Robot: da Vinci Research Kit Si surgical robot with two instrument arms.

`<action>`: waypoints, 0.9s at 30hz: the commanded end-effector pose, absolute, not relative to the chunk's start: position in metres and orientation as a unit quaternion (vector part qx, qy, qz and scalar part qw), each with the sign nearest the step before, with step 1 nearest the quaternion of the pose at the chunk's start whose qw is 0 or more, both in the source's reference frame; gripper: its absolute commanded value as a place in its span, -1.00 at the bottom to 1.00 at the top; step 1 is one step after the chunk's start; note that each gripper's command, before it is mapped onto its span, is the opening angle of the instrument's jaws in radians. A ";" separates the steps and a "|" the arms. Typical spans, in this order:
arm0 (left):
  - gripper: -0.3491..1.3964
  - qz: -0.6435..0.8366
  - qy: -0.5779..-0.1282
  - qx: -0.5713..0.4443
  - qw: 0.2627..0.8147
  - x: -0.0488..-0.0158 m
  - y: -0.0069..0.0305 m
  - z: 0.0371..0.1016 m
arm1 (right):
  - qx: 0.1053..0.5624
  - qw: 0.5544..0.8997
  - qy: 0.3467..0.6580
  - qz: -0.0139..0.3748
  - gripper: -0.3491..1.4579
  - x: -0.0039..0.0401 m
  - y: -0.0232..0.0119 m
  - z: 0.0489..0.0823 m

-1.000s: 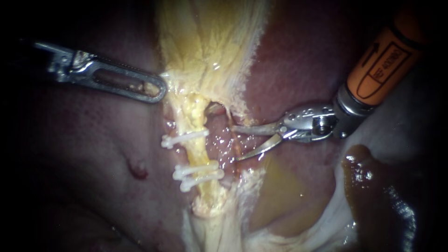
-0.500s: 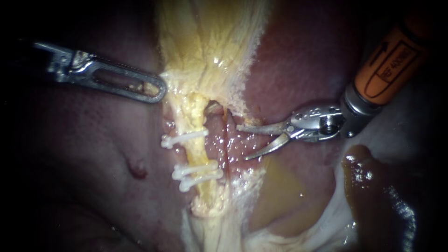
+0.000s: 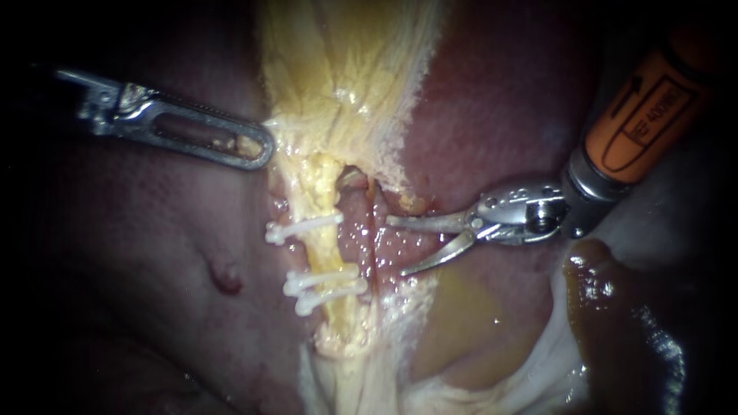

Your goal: Go to the cutting position left tube

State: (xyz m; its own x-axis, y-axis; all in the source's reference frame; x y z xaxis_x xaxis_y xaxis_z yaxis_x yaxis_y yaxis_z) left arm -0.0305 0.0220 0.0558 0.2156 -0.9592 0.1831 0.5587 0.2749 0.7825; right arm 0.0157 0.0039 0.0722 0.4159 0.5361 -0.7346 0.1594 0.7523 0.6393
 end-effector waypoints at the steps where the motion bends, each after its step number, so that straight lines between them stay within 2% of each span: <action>1: -1.00 -0.526 -0.341 0.294 0.722 -0.0305 0.0220 0.0558 | 0.331 0.774 0.526 0.121 0.36 0.0158 0.0038 0.0721; 16: -1.00 -0.526 -0.341 0.294 0.722 -0.0305 0.0220 0.0558 | 0.335 0.773 0.526 0.118 0.39 0.0170 0.0031 0.0713; 27: -1.00 -0.525 -0.341 0.294 0.722 -0.0305 0.0220 0.0558 | 0.339 0.772 0.526 0.112 0.38 0.0184 0.0027 0.0723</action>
